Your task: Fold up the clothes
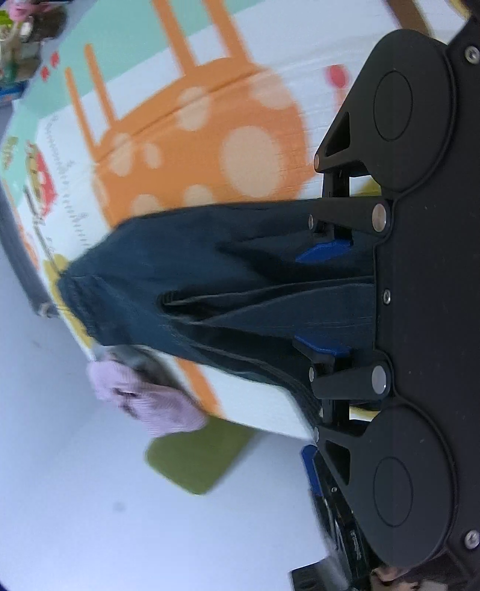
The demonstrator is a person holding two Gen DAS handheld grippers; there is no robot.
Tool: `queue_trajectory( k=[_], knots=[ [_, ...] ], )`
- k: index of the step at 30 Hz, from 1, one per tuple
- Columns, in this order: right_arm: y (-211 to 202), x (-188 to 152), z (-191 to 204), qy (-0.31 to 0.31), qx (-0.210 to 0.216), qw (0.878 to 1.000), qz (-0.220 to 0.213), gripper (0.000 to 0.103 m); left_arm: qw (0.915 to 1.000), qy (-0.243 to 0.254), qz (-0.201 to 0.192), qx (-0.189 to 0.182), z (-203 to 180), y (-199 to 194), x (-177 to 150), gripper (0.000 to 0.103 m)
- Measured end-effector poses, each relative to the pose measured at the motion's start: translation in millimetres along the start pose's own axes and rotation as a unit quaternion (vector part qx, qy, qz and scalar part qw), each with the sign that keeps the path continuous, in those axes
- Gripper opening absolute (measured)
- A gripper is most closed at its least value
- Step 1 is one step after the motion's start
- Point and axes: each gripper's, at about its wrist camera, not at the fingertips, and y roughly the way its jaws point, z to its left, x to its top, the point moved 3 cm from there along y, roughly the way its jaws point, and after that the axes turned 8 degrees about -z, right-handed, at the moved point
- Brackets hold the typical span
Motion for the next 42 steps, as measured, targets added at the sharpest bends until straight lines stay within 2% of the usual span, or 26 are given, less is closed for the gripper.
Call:
queue_trajectory(
  k=[8, 11, 15, 20, 22, 23, 25, 28, 32, 37, 40, 42],
  knots=[
    [-2, -49, 16, -0.004, 0.015, 0.998, 0.053, 0.042, 0.9981, 0.046, 0.042, 0.0, -35, 13, -35, 0.049],
    [2, -57, 17, 0.009, 0.016, 0.998, 0.065, 0.042, 0.9958, 0.071, 0.058, 0.009, -46, 21, -47, 0.049],
    [7, -61, 9, 0.038, 0.015, 0.996, 0.077, 0.042, 0.992, 0.107, 0.058, 0.036, -57, 30, -58, 0.049],
    [16, -63, -7, 0.091, 0.026, 0.992, 0.086, 0.042, 0.9889, 0.119, 0.077, 0.045, -61, 45, -68, 0.05],
    [22, -63, -11, 0.111, 0.035, 0.989, 0.088, 0.039, 0.9893, 0.113, 0.084, 0.04, -58, 47, -71, 0.05],
    [24, -61, -12, 0.12, 0.042, 0.988, 0.088, 0.03, 0.9895, 0.109, 0.088, 0.037, -57, 48, -72, 0.05],
    [26, -57, -6, 0.114, 0.056, 0.989, 0.079, 0.02, 0.9898, 0.1, 0.093, 0.039, -53, 49, -76, 0.05],
    [29, -45, 10, 0.098, 0.085, 0.99, 0.063, 0.012, 0.9897, 0.093, 0.099, 0.044, -49, 50, -79, 0.05],
    [41, -23, 32, 0.096, 0.119, 0.987, 0.049, 0.006, 0.992, 0.075, 0.091, 0.044, -44, 52, -78, 0.05],
    [53, 6, 66, 0.085, 0.155, 0.984, 0.033, 0.005, 0.9957, 0.038, 0.072, 0.044, -36, 54, -71, 0.051],
    [54, 21, 84, 0.057, 0.155, 0.986, 0.023, 0.006, 0.997, 0.017, 0.059, 0.047, -31, 55, -65, 0.051],
    [53, 28, 92, 0.041, 0.147, 0.988, 0.018, 0.013, 0.9975, -0.005, 0.052, 0.048, -25, 56, -63, 0.051]
  ],
)
